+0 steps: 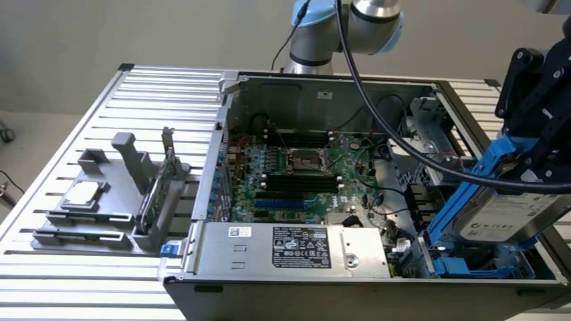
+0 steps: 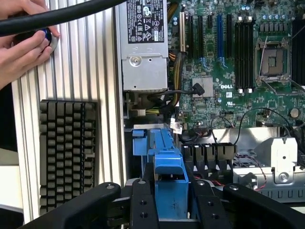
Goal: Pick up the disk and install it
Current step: 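Pick up the disk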
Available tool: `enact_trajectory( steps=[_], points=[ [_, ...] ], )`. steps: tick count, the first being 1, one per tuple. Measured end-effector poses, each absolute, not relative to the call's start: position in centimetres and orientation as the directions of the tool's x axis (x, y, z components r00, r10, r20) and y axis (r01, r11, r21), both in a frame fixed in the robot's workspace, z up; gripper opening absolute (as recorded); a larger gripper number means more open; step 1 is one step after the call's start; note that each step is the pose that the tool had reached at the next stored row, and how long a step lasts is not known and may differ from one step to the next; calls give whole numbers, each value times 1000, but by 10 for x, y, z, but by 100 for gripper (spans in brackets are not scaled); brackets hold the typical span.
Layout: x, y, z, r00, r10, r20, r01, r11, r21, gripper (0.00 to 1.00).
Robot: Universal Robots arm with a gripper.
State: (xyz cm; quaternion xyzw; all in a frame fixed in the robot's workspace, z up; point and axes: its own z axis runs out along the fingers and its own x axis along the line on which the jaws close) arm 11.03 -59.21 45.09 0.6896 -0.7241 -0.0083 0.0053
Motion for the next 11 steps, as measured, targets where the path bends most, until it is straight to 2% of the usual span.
enact_trajectory(
  steps=[11],
  points=[
    [112,-594,446,-33,-999,-14,-999,33,20,33]
  ],
)
